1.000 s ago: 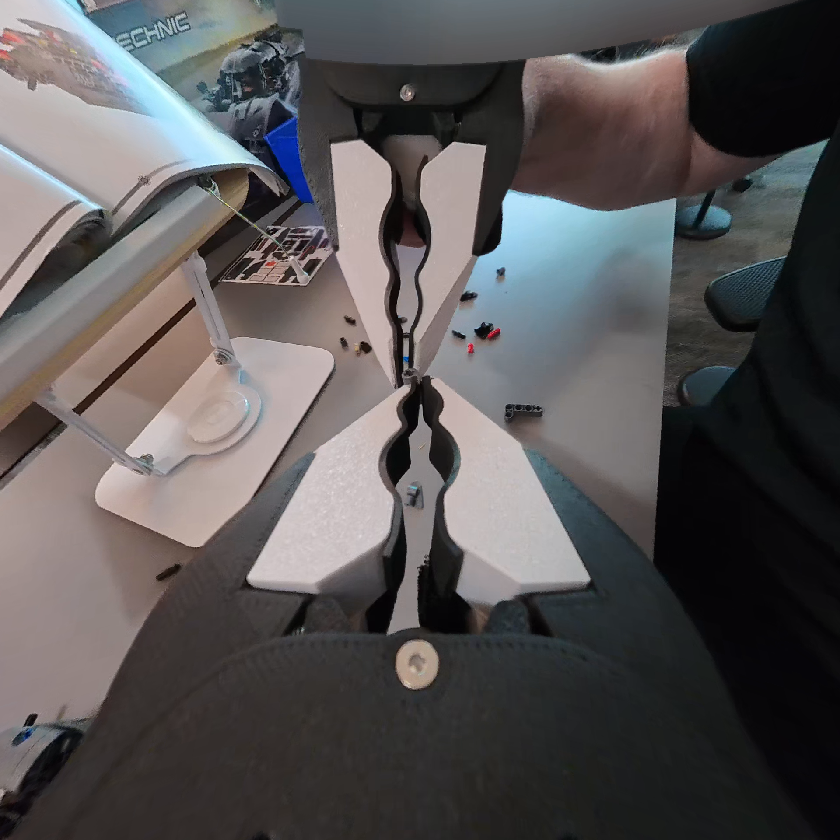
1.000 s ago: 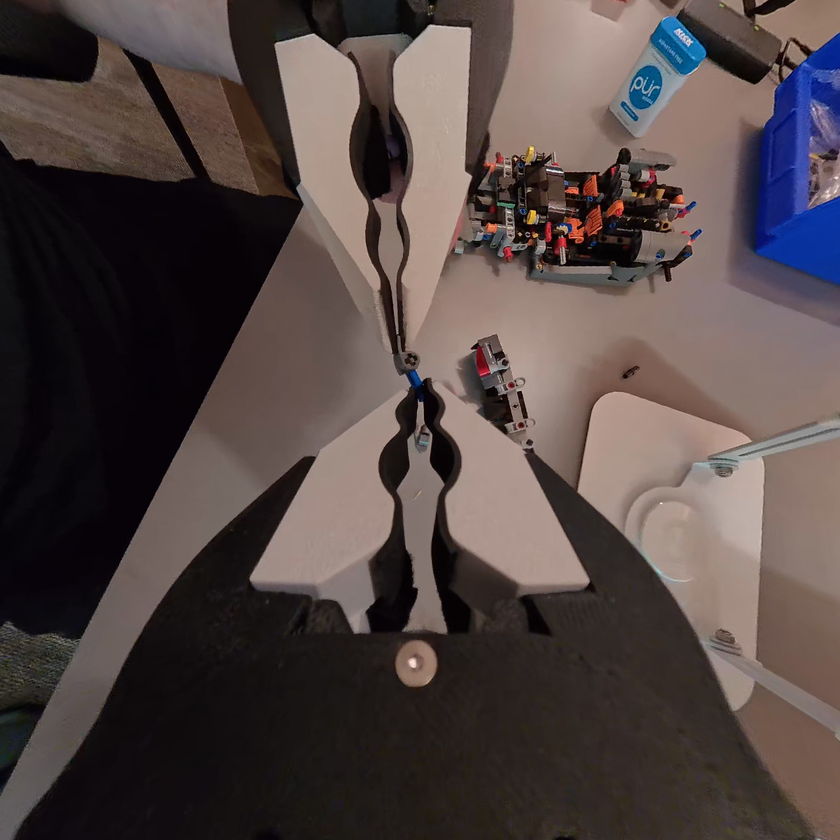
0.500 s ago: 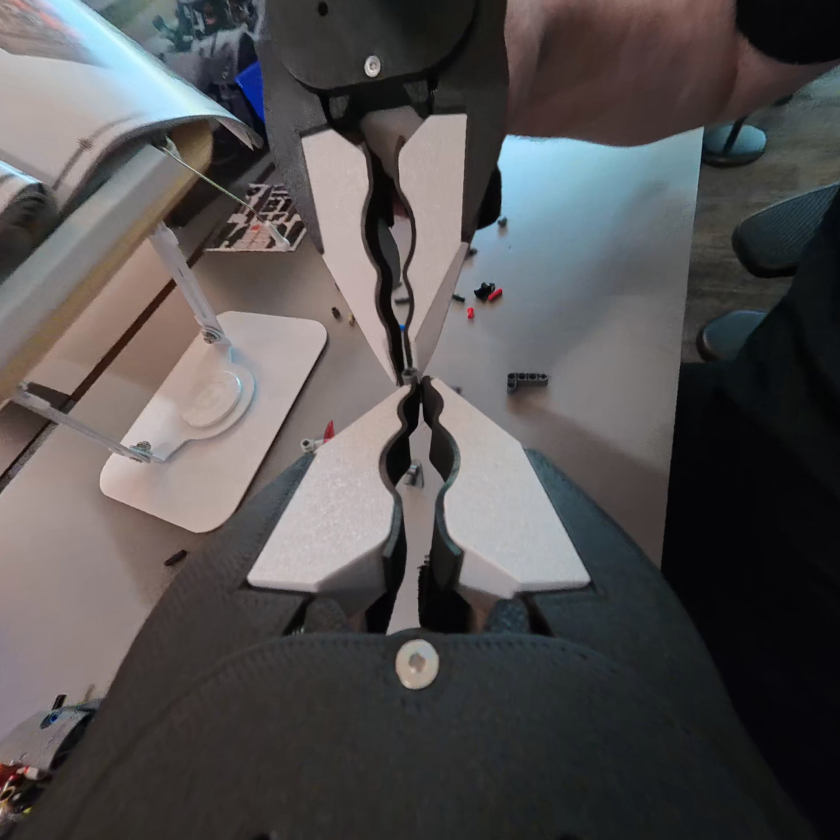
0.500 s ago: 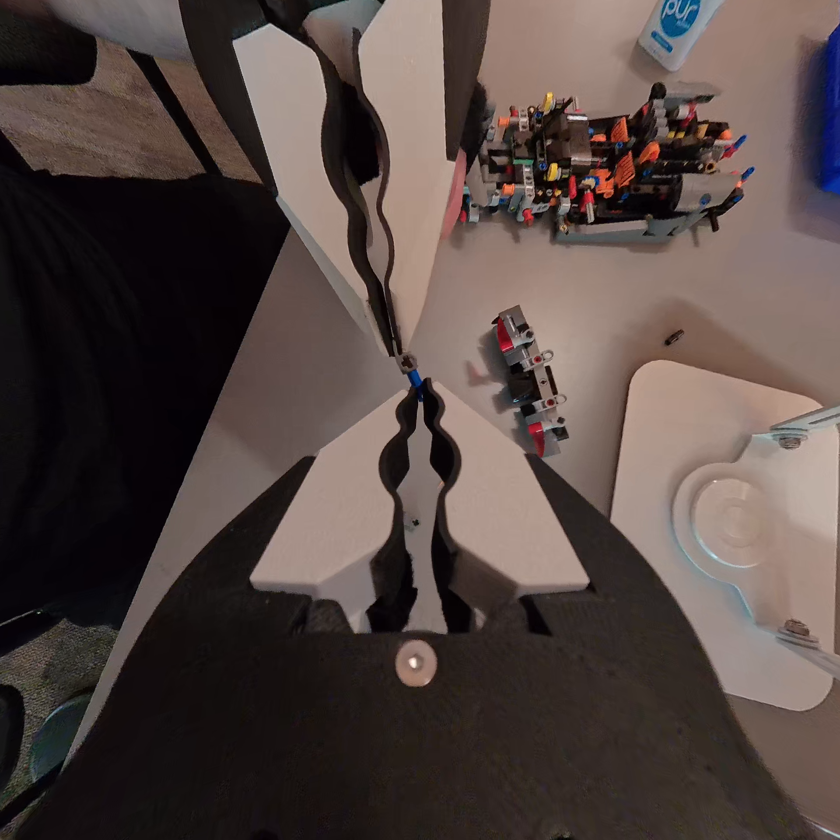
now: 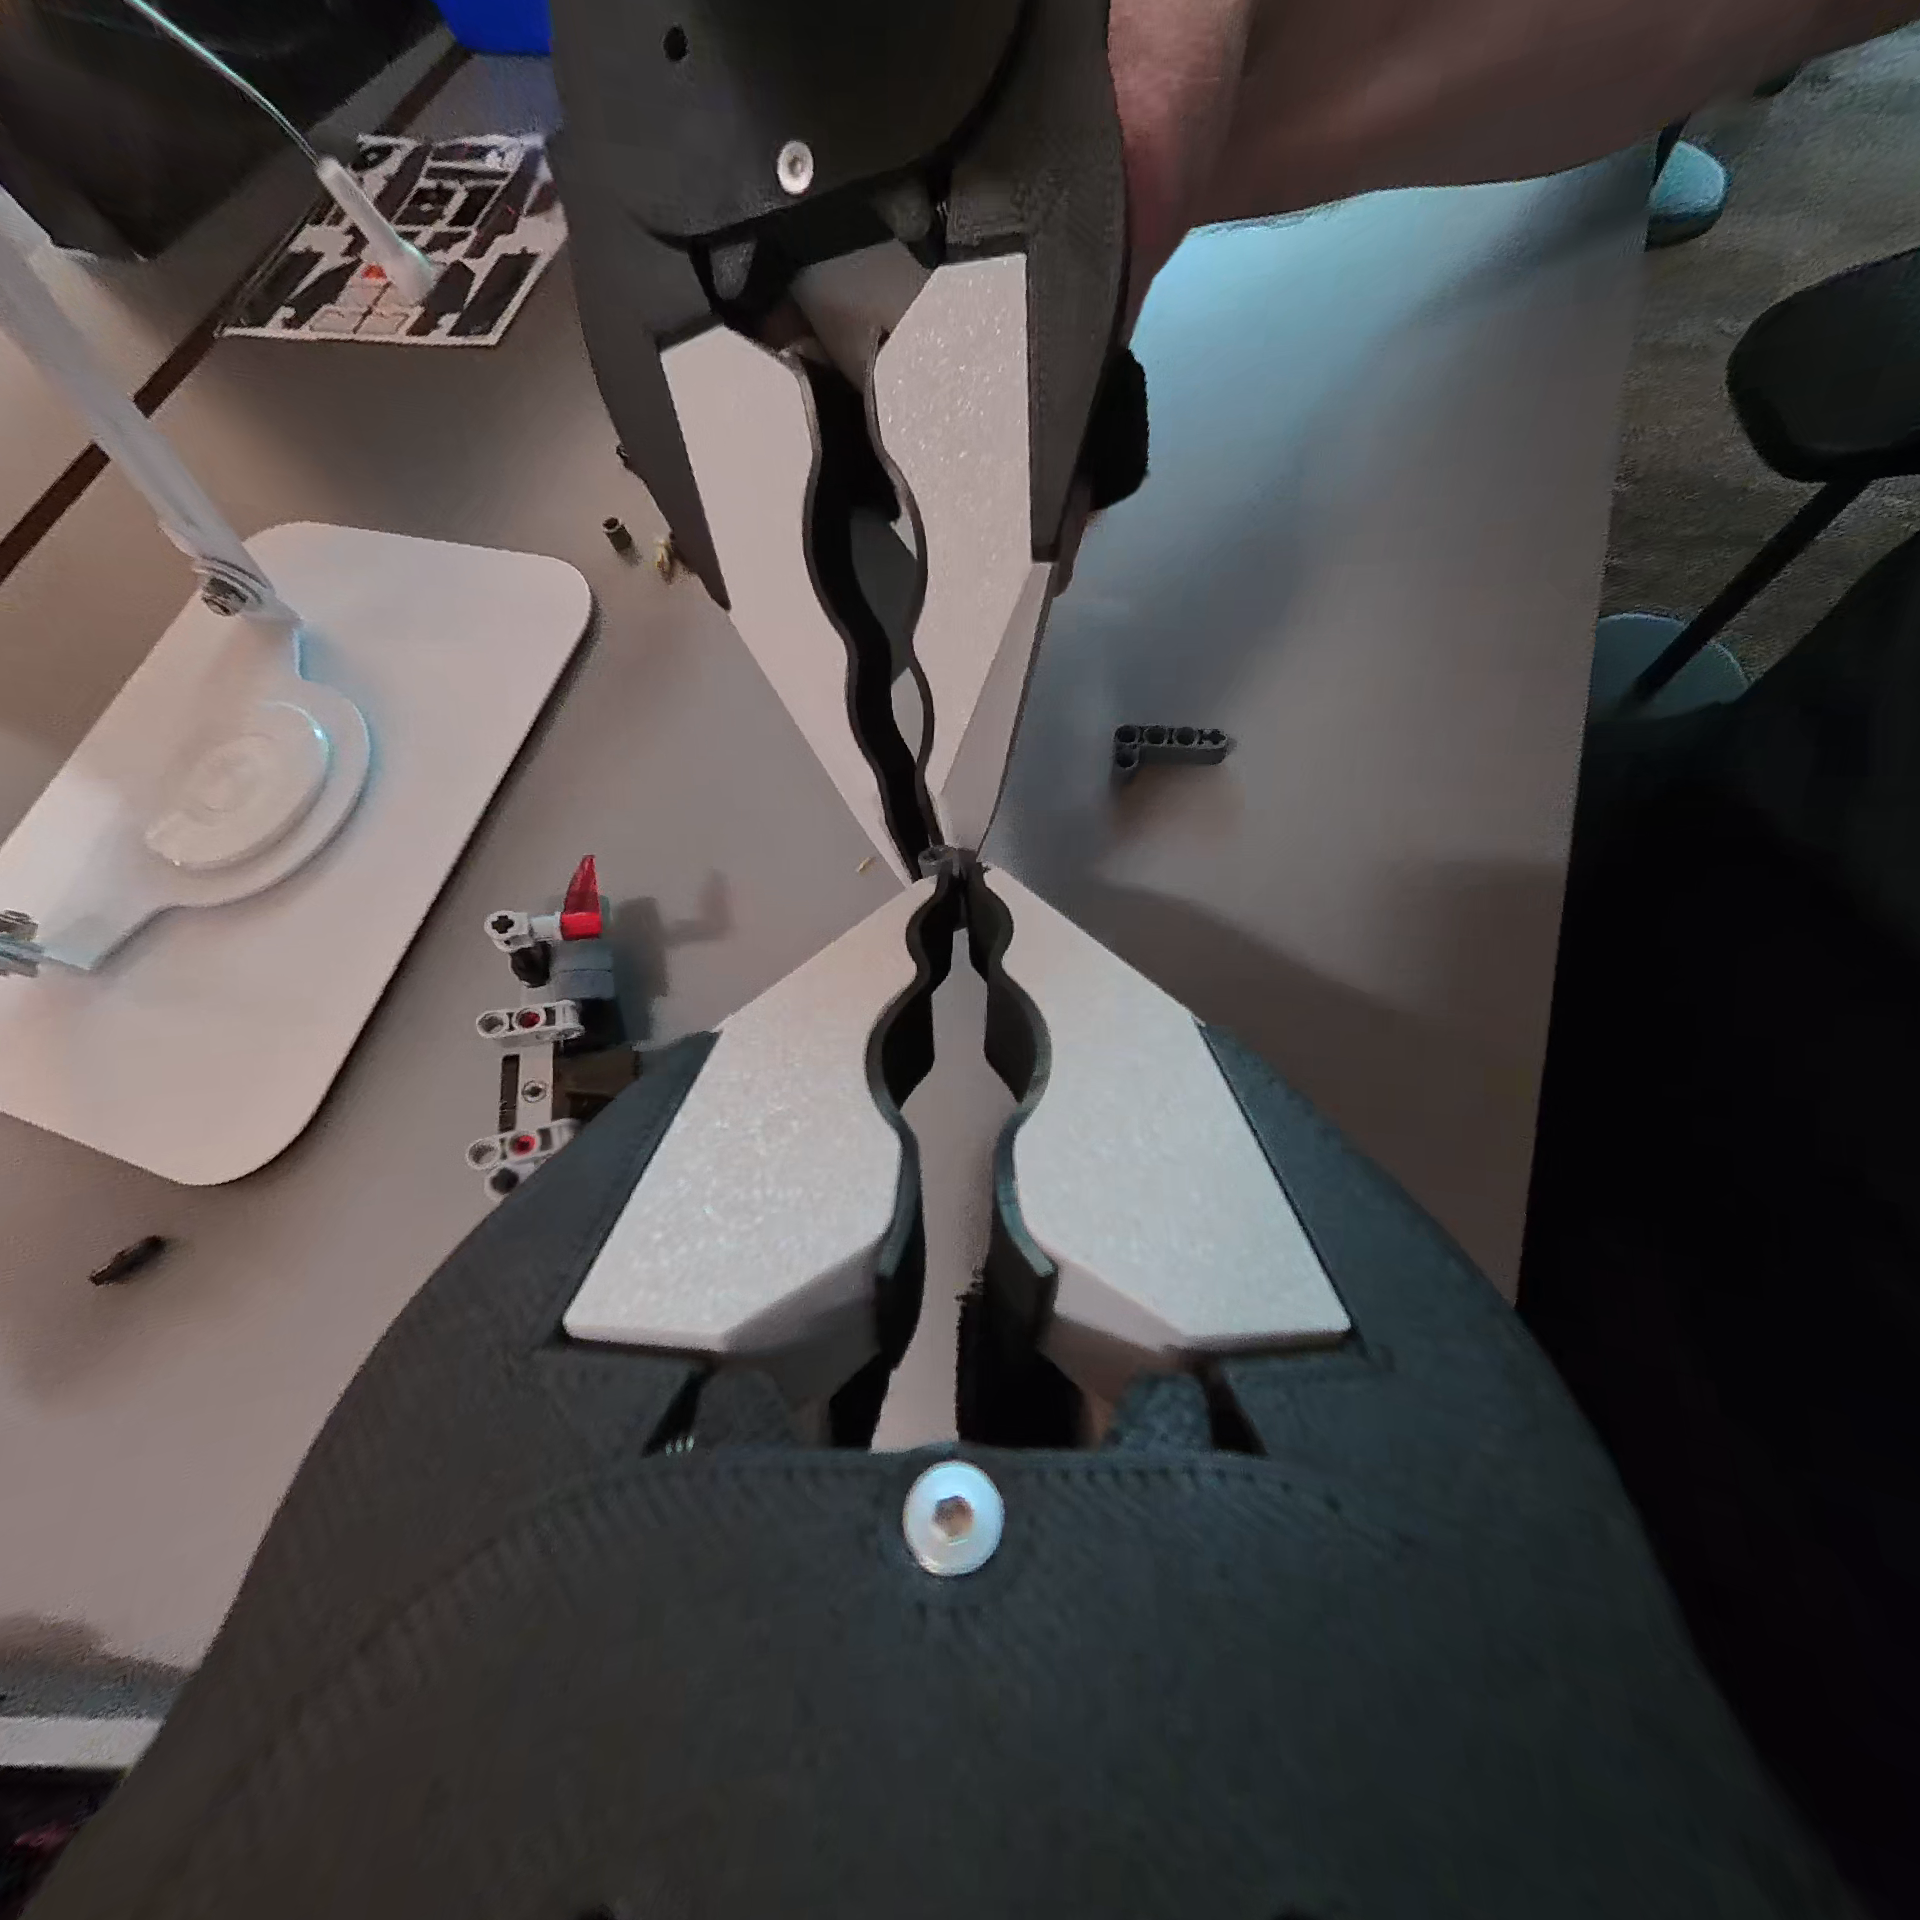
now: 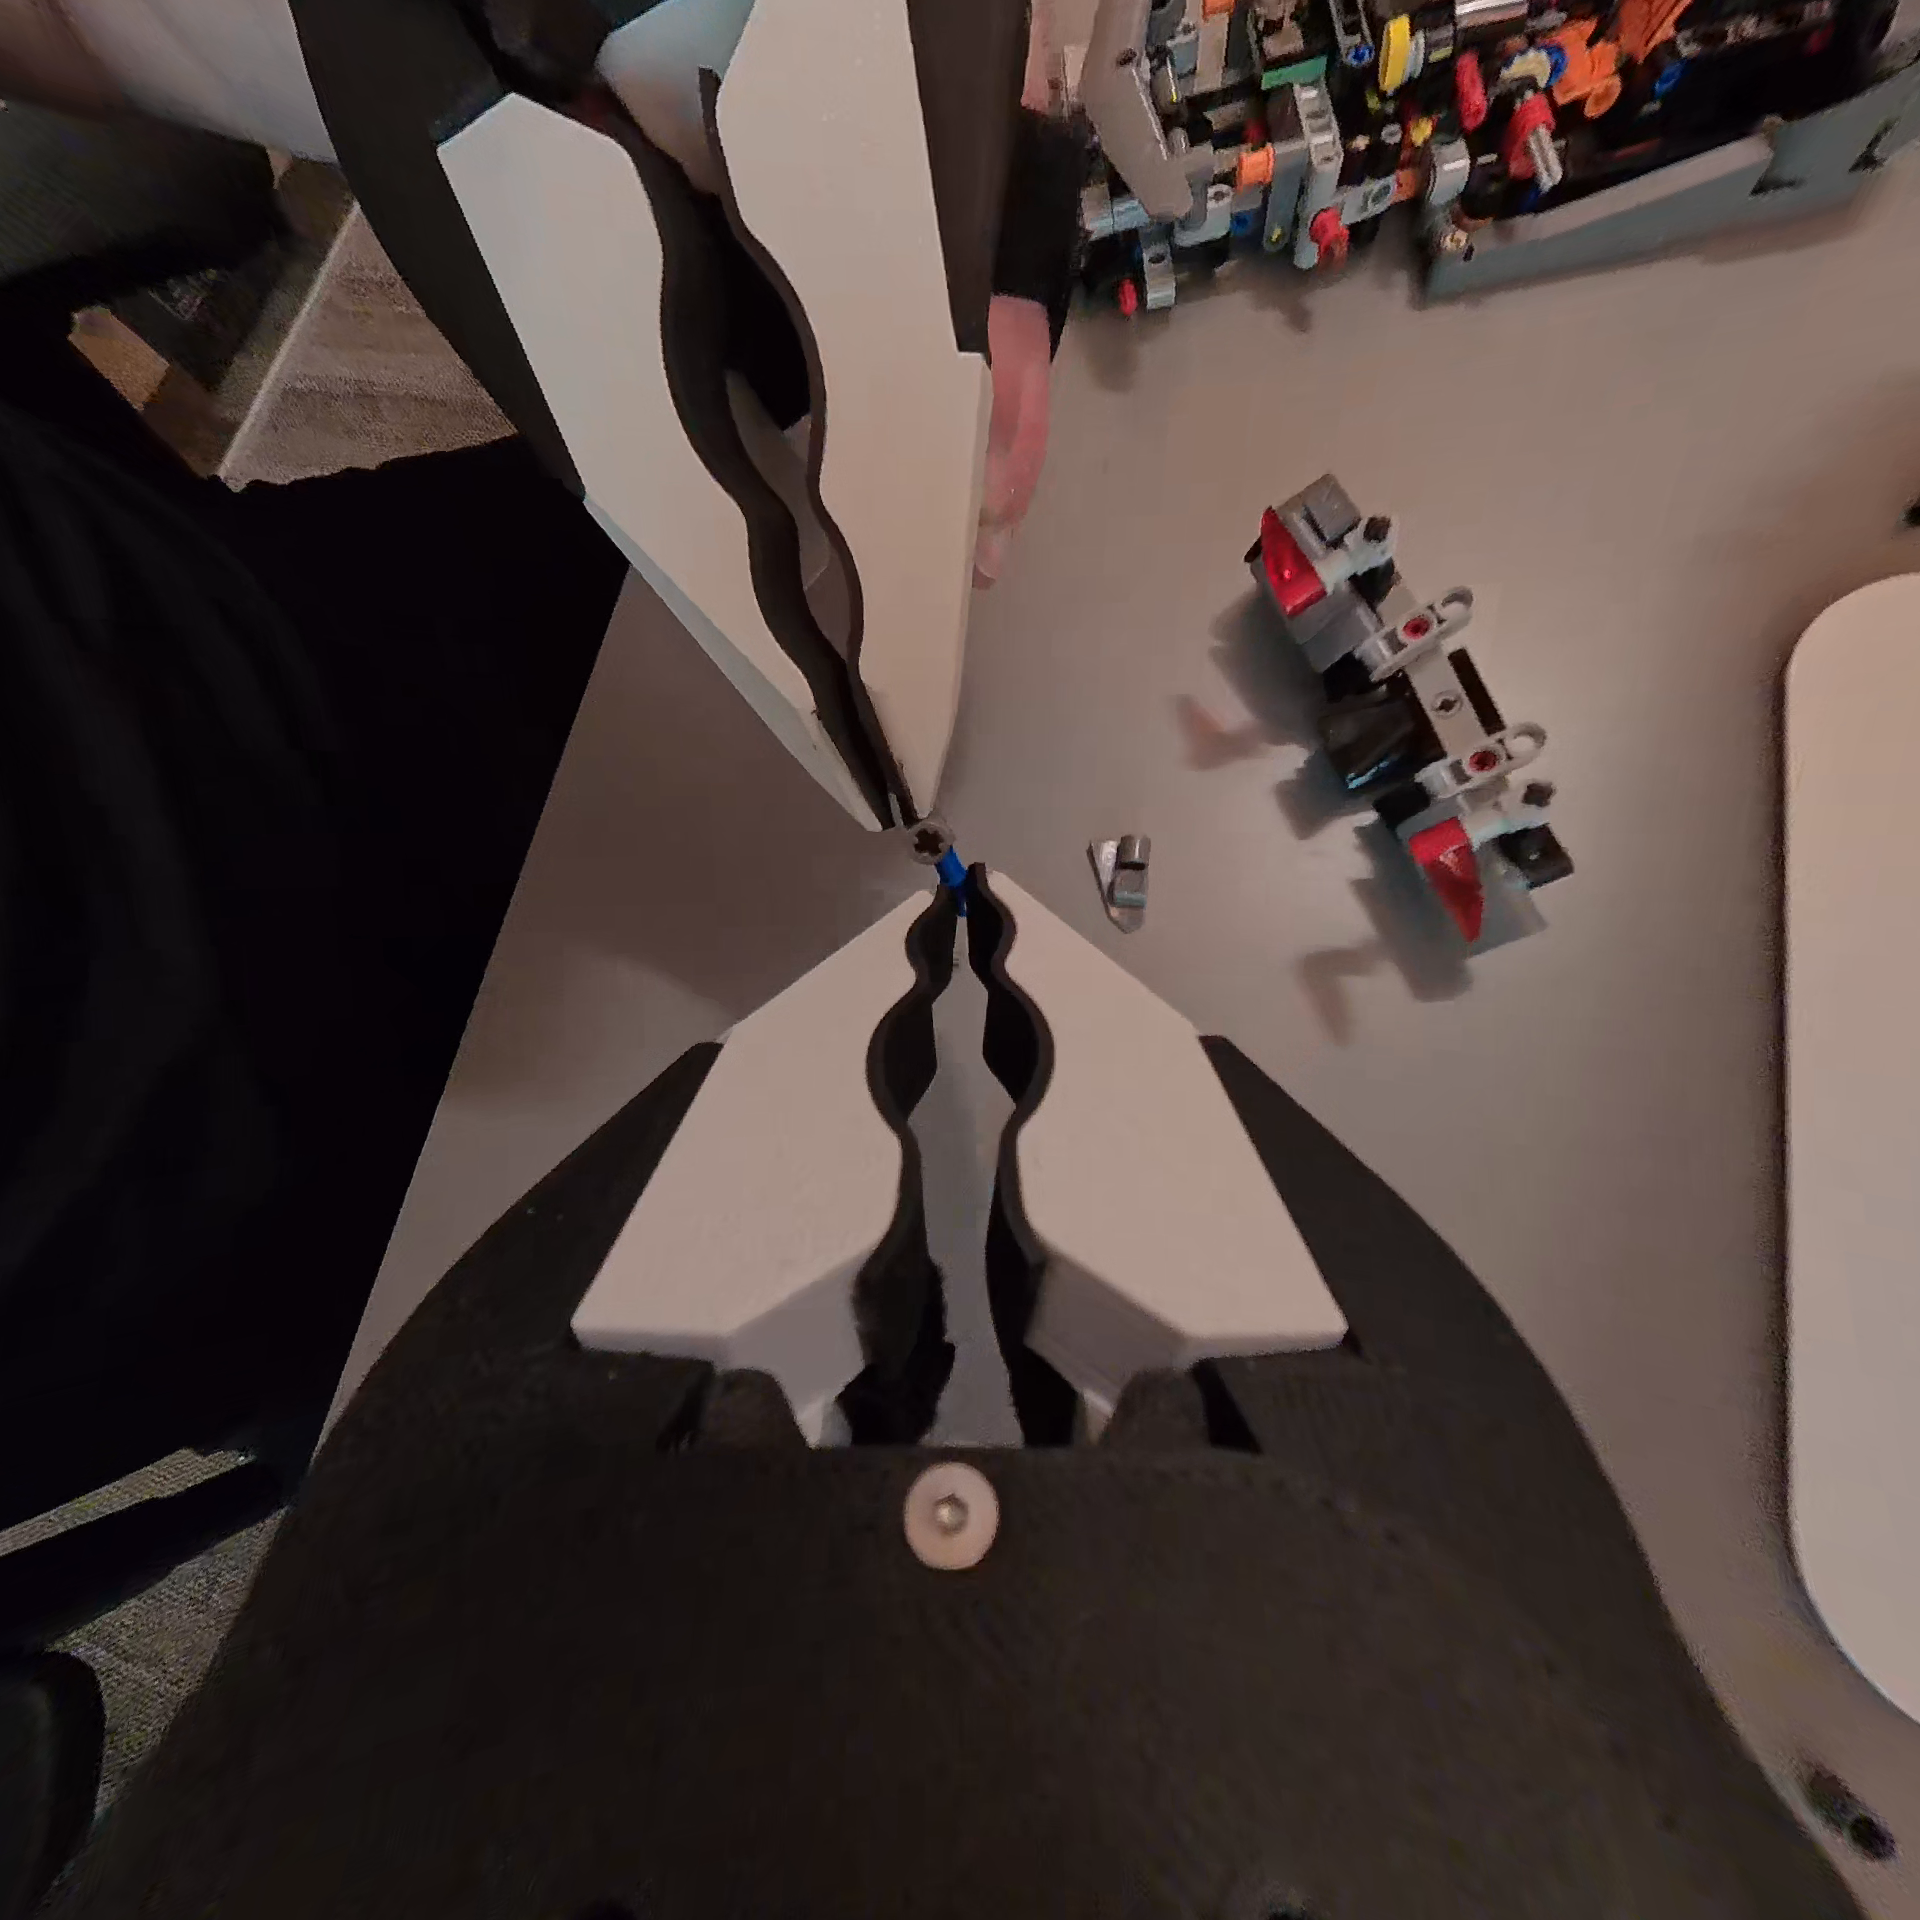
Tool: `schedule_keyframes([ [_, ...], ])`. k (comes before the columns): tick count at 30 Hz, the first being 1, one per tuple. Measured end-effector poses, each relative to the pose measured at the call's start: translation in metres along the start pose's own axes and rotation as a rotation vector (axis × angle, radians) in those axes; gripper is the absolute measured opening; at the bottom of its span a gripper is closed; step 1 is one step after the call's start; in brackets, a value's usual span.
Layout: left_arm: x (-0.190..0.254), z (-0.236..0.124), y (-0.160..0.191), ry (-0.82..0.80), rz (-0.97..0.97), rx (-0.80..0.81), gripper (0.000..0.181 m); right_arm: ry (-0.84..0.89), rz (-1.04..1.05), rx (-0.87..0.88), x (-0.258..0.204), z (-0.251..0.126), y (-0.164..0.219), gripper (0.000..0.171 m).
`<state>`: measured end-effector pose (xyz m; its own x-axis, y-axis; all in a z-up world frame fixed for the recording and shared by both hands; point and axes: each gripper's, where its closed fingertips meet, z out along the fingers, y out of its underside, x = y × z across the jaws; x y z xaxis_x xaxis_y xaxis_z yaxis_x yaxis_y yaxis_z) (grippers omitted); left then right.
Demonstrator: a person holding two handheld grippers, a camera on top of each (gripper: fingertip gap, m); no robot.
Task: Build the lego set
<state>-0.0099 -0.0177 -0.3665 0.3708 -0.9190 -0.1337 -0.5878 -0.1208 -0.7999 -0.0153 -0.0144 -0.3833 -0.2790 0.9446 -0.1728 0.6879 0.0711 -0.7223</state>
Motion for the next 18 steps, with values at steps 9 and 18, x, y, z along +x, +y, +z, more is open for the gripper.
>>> schedule_keyframes([
  [9, 0.002, 0.015, 0.016, -0.026, -0.018, -0.040, 0.001, -0.016, 0.072, 0.006, 0.004, 0.010, 0.018, 0.000],
  [18, 0.004, 0.022, 0.031, -0.066, 0.010, -0.104, 0.001, -0.008, 0.091, -0.037, 0.008, 0.020, 0.031, 0.000],
])
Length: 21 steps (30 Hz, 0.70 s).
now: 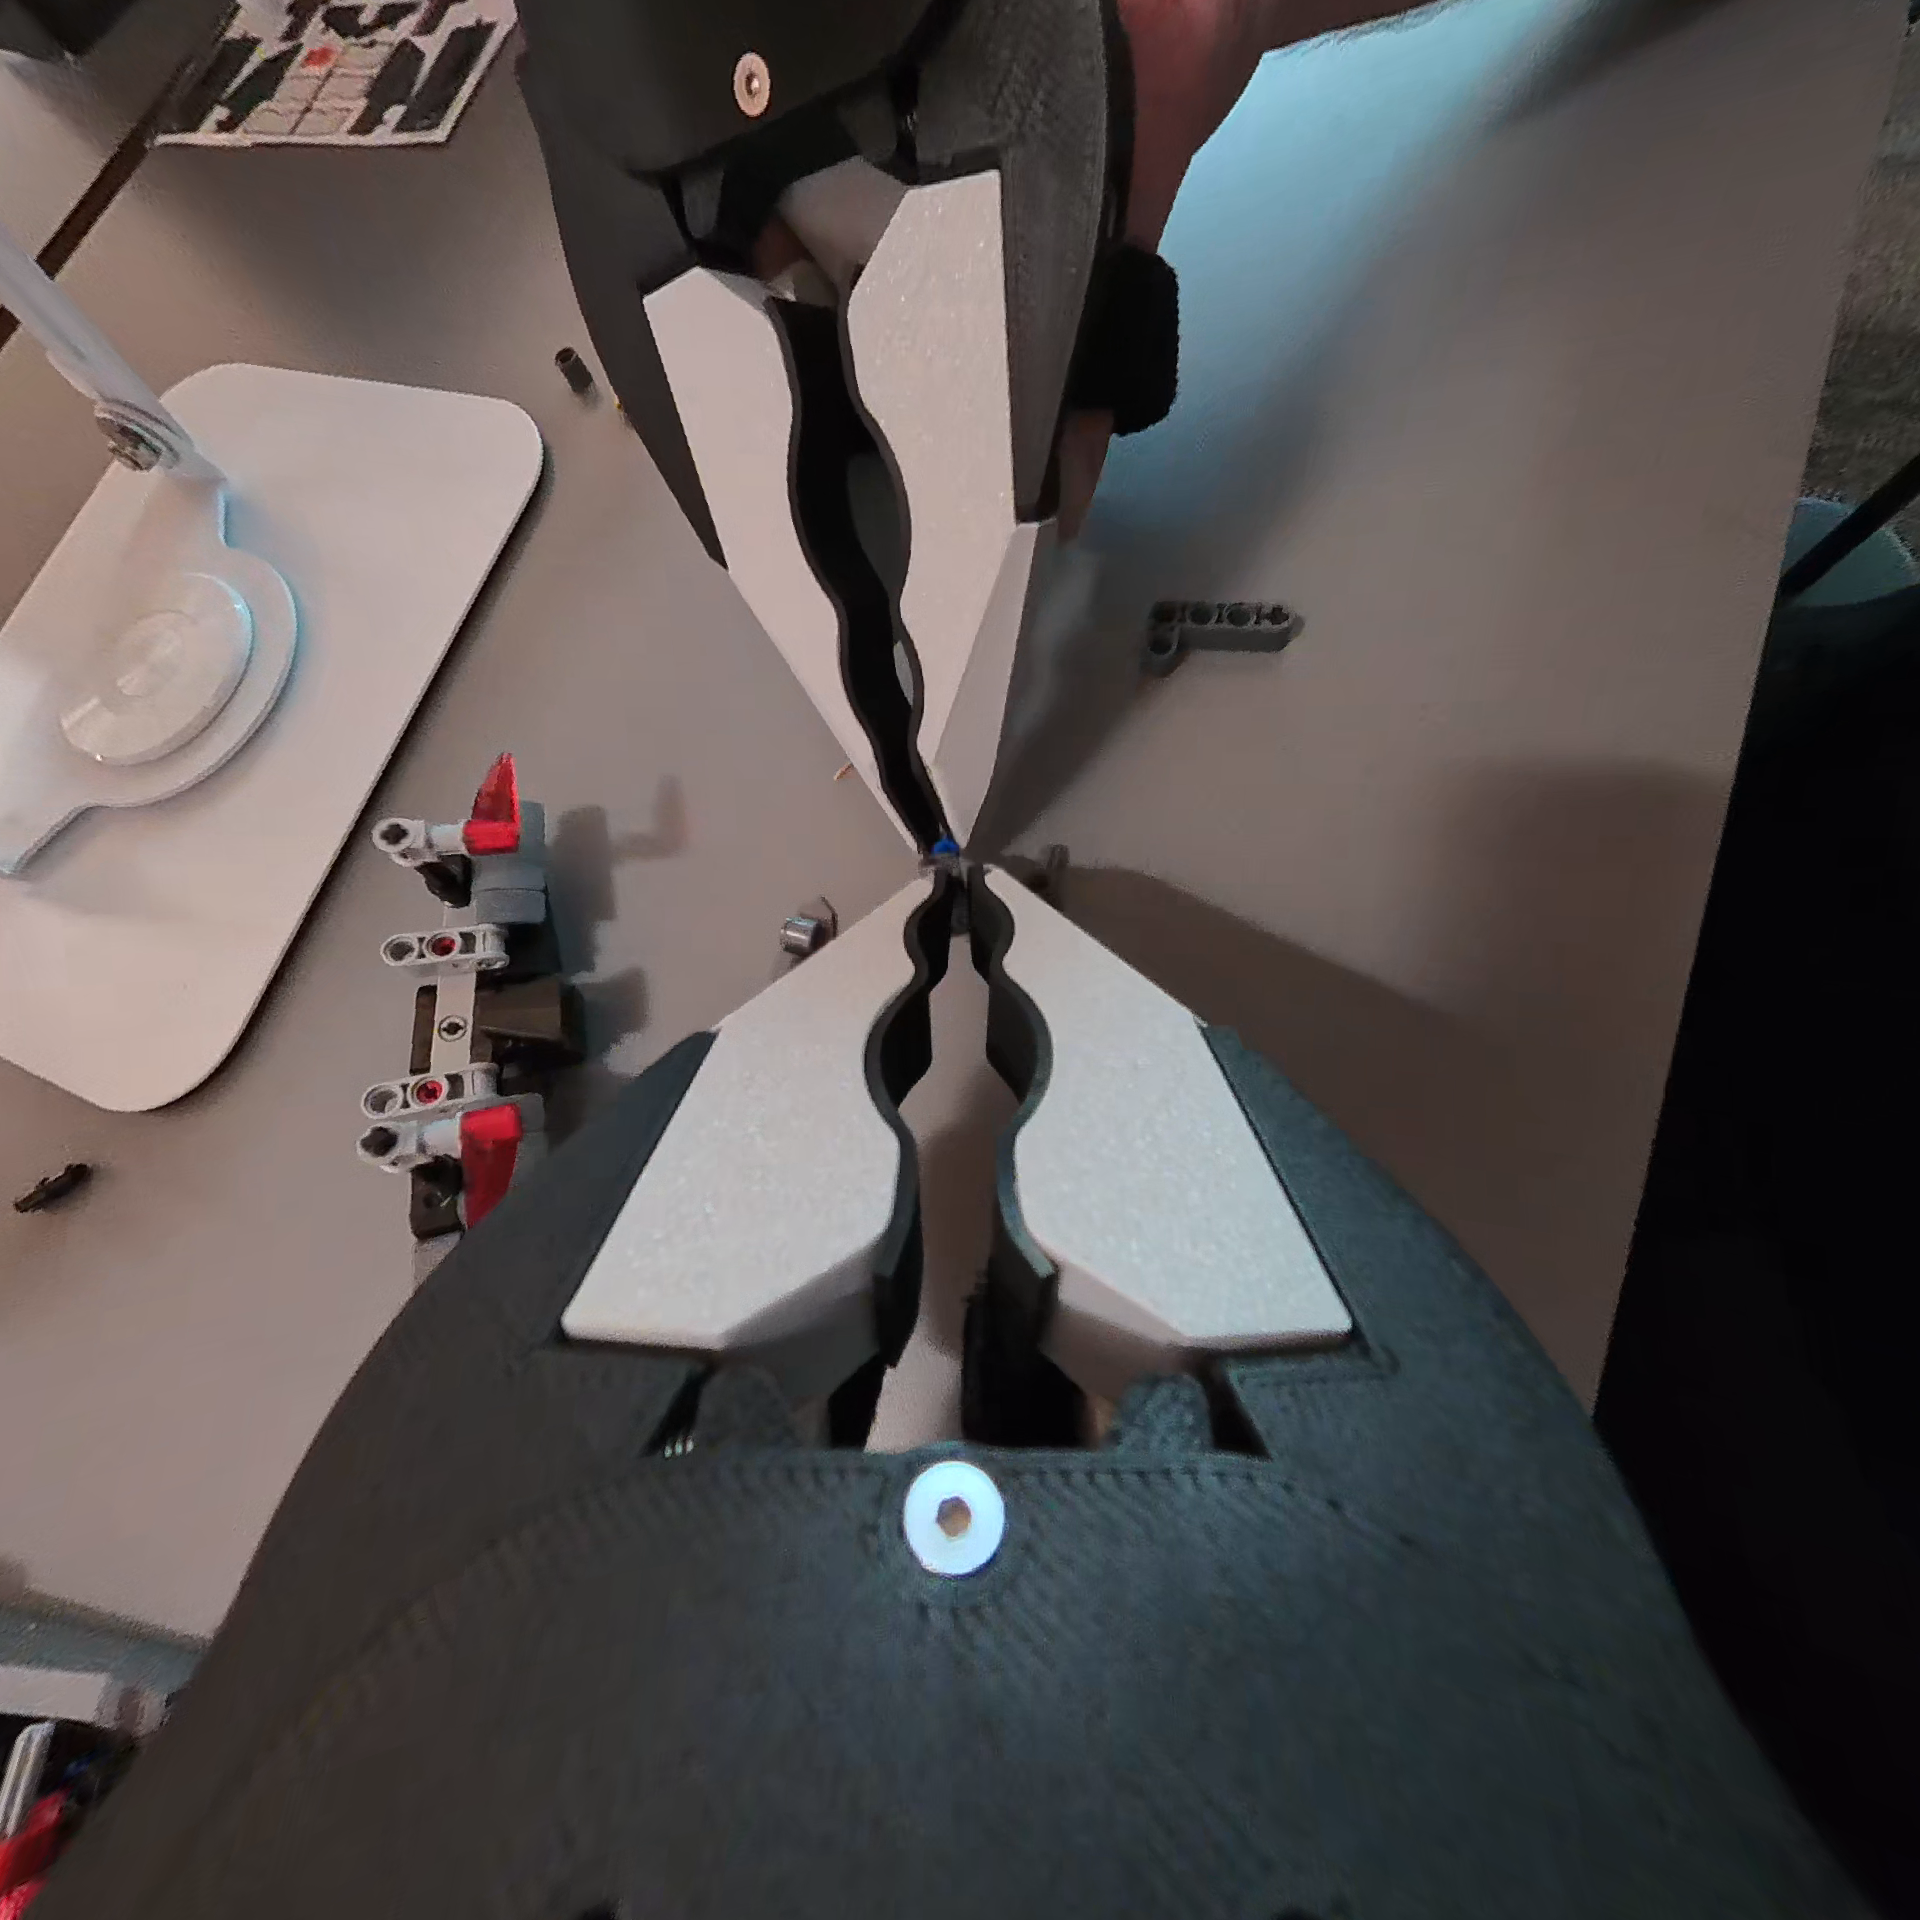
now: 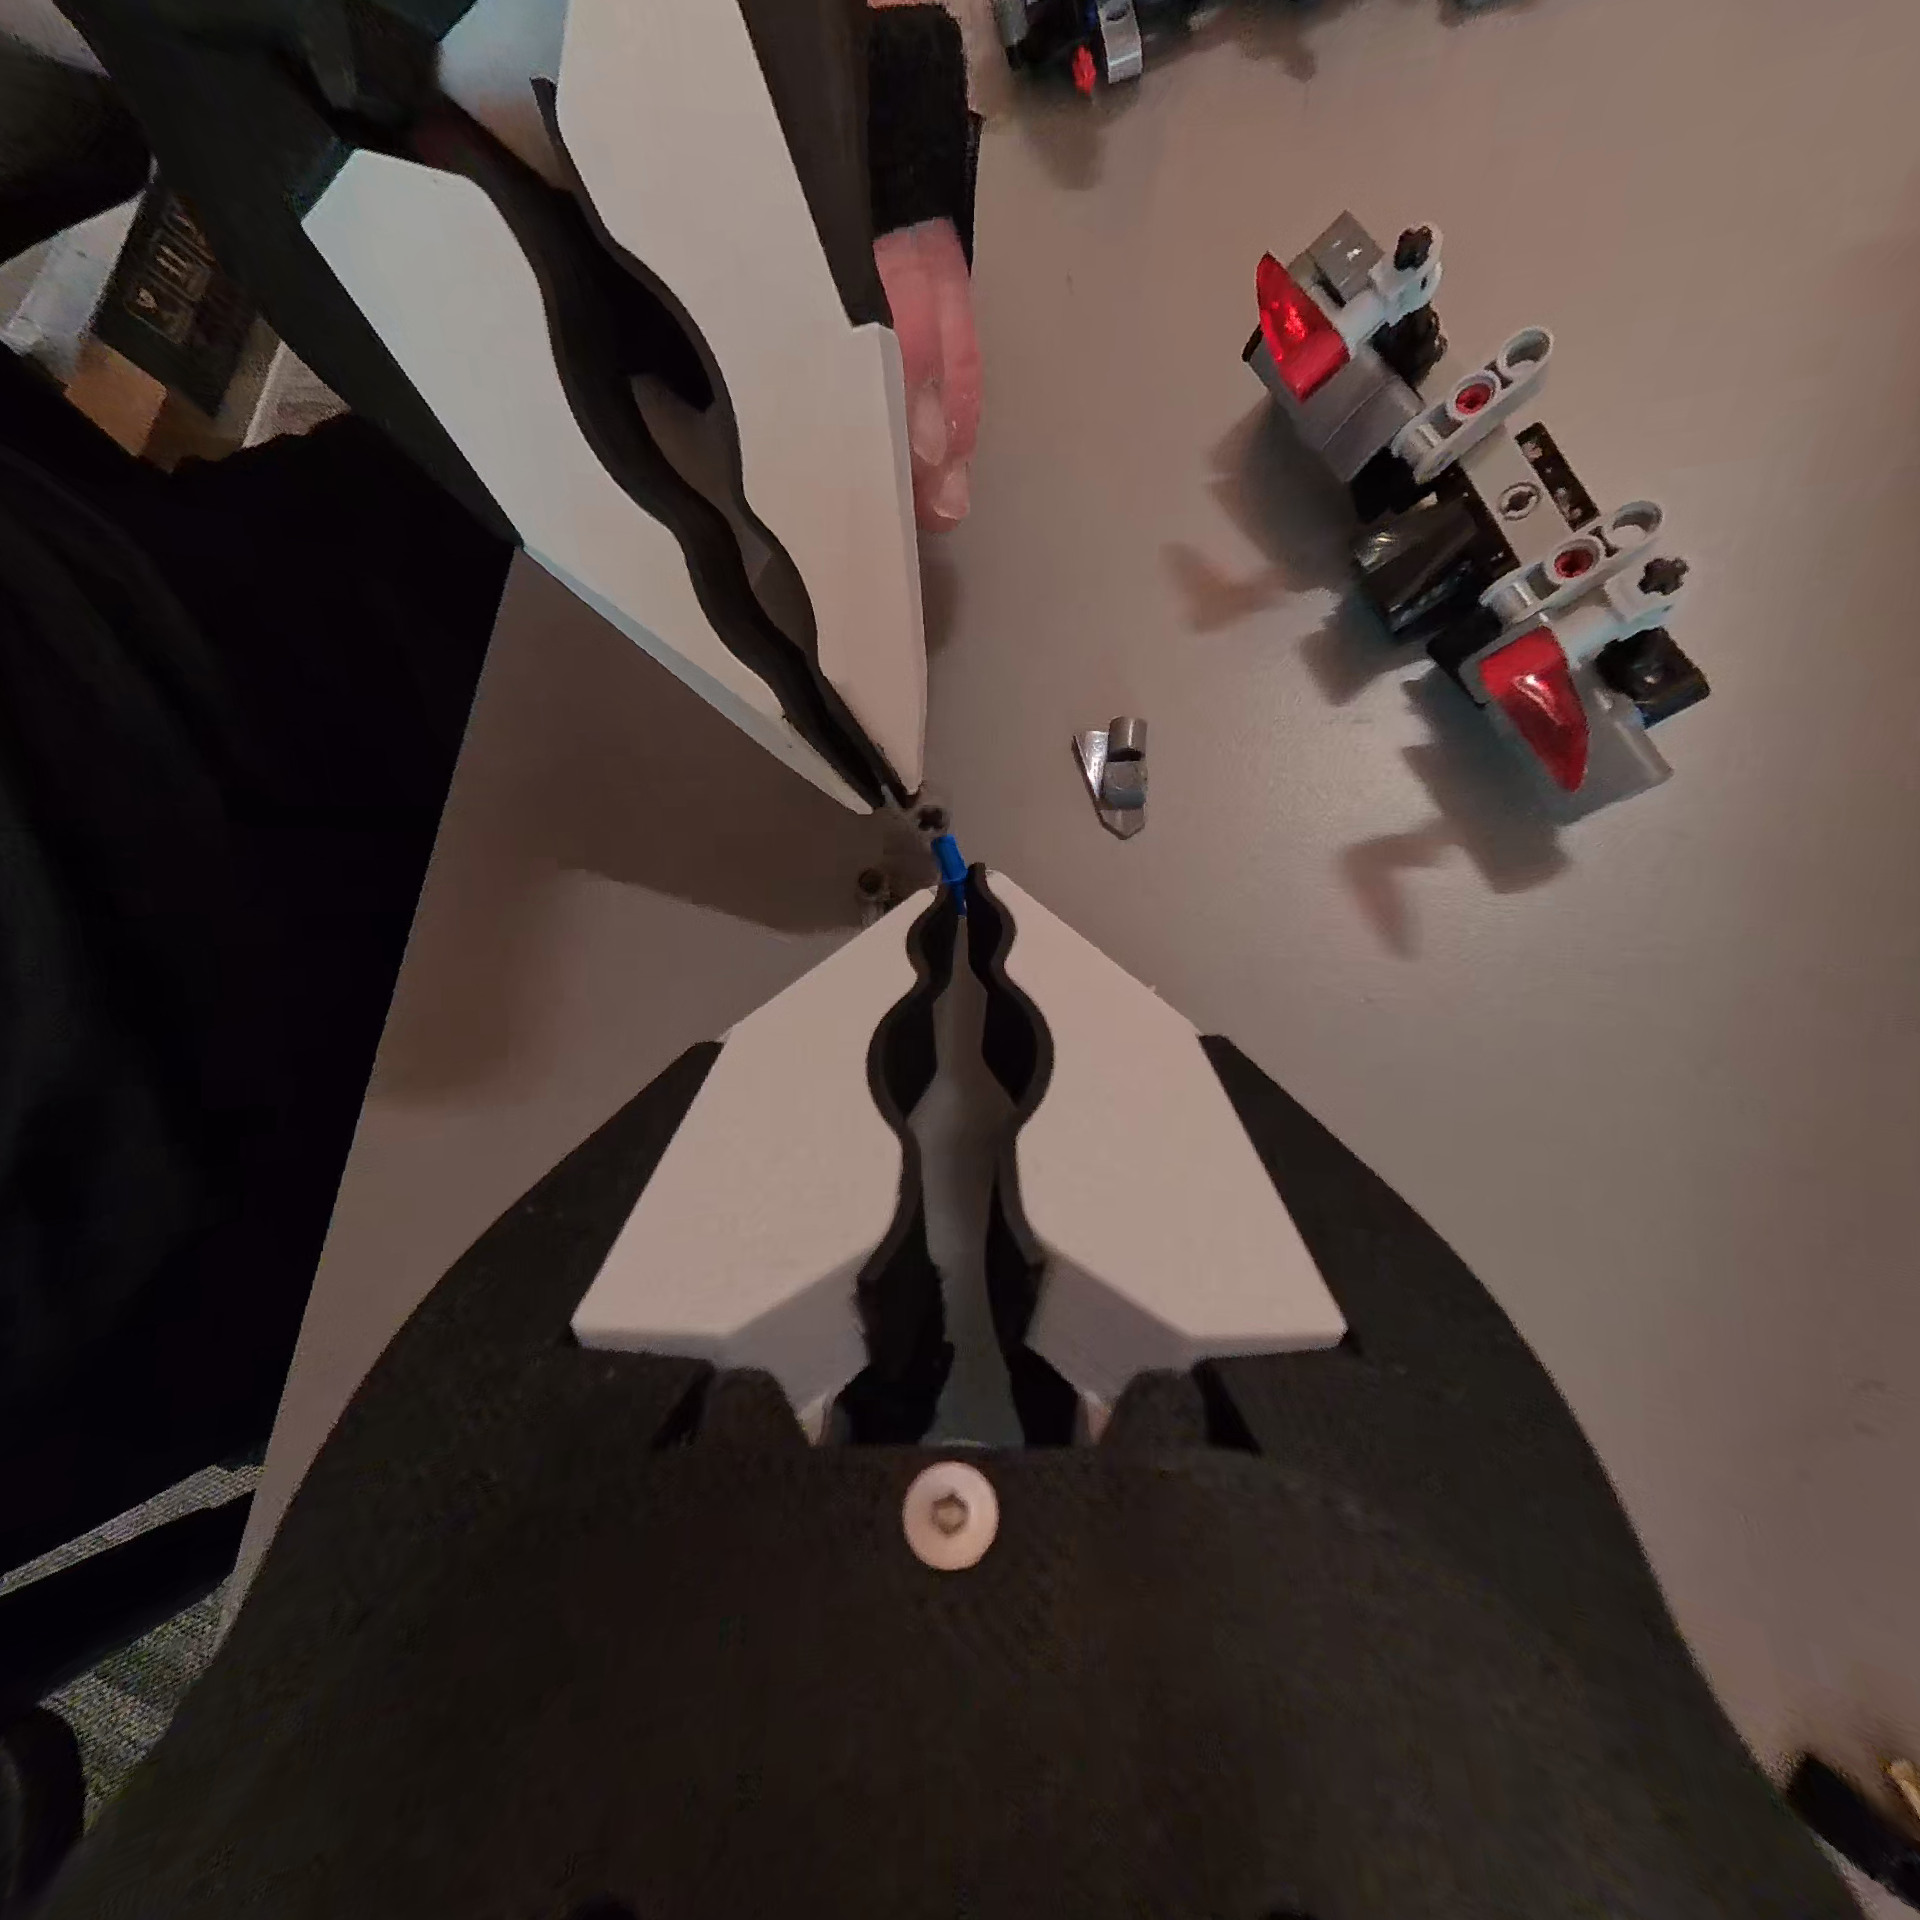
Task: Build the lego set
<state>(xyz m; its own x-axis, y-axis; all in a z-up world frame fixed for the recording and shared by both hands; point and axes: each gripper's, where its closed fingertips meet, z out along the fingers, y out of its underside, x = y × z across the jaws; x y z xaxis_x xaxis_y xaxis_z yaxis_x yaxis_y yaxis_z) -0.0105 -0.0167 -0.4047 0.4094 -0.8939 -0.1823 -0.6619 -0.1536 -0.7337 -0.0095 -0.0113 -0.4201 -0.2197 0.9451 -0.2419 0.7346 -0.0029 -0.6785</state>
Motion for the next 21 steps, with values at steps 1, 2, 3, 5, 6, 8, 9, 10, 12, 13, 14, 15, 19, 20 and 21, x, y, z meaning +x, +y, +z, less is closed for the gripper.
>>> schedule_keyframes([
  [1, 0.000, 0.001, 0.002, -0.005, -0.001, -0.004, 0.001, 0.003, -0.001, -0.004, 0.000, 0.001, 0.001, 0.000],
  [2, 0.000, 0.002, 0.002, -0.008, -0.004, -0.003, 0.001, 0.004, 0.001, -0.005, 0.001, 0.001, 0.001, 0.000],
  [3, 0.000, 0.002, 0.004, -0.007, -0.004, -0.005, 0.001, 0.002, 0.003, -0.006, 0.001, 0.002, 0.002, 0.000],
  [5, -0.001, 0.004, 0.008, -0.019, 0.007, -0.024, 0.001, 0.014, 0.003, -0.016, 0.003, 0.004, 0.004, 0.000],
  [6, -0.002, 0.004, 0.009, -0.025, 0.007, -0.029, 0.000, 0.015, 0.001, -0.021, 0.003, 0.005, 0.005, 0.000],
  [8, 0.000, 0.002, 0.008, -0.017, -0.010, -0.018, 0.001, 0.010, 0.003, -0.017, 0.002, 0.005, 0.004, 0.000],
  [9, -0.001, -0.001, 0.010, -0.027, -0.010, -0.024, 0.001, 0.009, 0.003, -0.018, 0.001, 0.005, 0.005, 0.000],
  [10, -0.002, -0.004, 0.011, -0.035, -0.011, -0.031, 0.001, 0.009, 0.003, -0.018, 0.001, 0.005, 0.005, 0.000],
  [12, 0.000, -0.008, 0.011, -0.024, -0.018, -0.027, 0.001, 0.005, 0.002, -0.017, 0.001, 0.005, 0.005, 0.000],
  [13, 0.000, -0.009, 0.012, -0.026, -0.007, -0.032, 0.001, 0.003, 0.003, -0.016, 0.001, 0.005, 0.005, 0.000],
  [14, 0.002, -0.008, 0.013, -0.022, 0.013, -0.042, 0.001, 0.002, 0.004, -0.015, 0.001, 0.005, 0.005, 0.000],
  [15, 0.006, -0.006, 0.014, -0.012, 0.037, -0.051, 0.001, 0.001, 0.004, -0.013, 0.001, 0.005, 0.005, 0.000],
  [19, 0.013, 0.000, 0.018, -0.044, 0.173, -0.097, 0.006, 0.001, 0.005, -0.006, 0.001, 0.004, 0.005, 0.000],
  [20, 0.013, 0.001, 0.018, -0.062, 0.200, -0.095, 0.007, 0.002, 0.004, -0.005, 0.001, 0.004, 0.006, 0.000],
  [21, 0.013, 0.002, 0.017, -0.081, 0.229, -0.098, 0.009, 0.002, 0.003, -0.005, 0.001, 0.004, 0.006, 0.000],
])
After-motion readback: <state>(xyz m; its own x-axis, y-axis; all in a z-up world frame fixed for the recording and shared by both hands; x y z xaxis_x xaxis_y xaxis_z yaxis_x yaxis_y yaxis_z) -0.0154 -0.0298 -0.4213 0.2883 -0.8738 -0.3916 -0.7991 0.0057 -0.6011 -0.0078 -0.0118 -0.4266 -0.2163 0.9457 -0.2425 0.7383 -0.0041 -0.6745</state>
